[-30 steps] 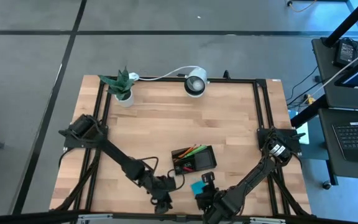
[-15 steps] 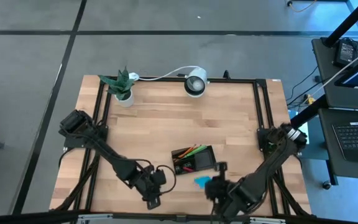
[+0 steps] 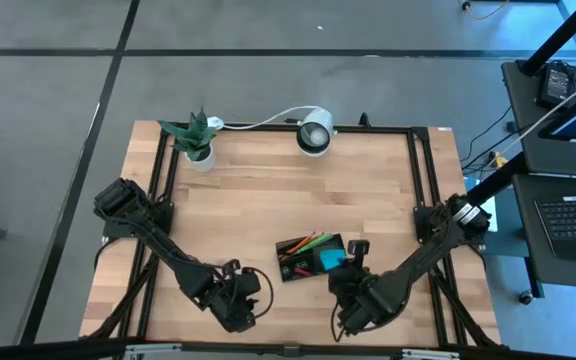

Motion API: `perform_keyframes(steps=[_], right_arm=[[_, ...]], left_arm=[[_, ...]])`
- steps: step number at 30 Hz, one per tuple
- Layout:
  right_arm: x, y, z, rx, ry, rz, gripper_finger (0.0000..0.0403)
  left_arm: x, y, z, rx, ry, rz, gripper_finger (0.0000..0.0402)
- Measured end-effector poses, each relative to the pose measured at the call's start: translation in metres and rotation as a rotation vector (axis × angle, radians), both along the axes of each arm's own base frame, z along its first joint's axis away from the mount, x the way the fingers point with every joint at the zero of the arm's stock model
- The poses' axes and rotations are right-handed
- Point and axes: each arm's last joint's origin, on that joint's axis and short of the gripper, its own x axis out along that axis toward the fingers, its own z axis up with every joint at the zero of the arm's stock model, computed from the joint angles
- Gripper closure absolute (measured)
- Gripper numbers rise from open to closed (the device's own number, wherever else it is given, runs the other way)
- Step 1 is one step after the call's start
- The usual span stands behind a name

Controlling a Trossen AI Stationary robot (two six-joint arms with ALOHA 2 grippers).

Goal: Pick and place office supplies into organizer
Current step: Put the sticky notes into the desk organizer

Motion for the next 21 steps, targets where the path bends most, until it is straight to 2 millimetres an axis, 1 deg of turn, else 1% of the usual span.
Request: perform_keyframes(steps=[4, 9, 14, 17, 21], right_arm=[[0.001, 0.001, -0.016, 0.023, -0.015, 0.028, 0.0394], [0.004, -0.012, -0.027, -0.012, -0.036, -0.022, 0.0394], [0.012, -0.021, -0.042, 0.015, -0.032, 0.004, 0.0394], [0.016, -0.026, -0.047, 0.015, -0.030, 0.019, 0.0394], [0.020, -0.035, -0.050, 0.007, -0.022, -0.003, 0.0394]], left_arm=[[-0.001, 0.000, 0.000, 0.005, 0.004, 0.004, 0.0258], [-0.001, 0.001, -0.001, 0.015, 0.013, 0.005, 0.0258], [-0.001, 0.002, -0.001, 0.027, 0.011, 0.011, 0.0258], [-0.001, 0.002, -0.001, 0.027, 0.011, 0.011, 0.0258], [-0.001, 0.002, -0.001, 0.027, 0.011, 0.011, 0.0258]])
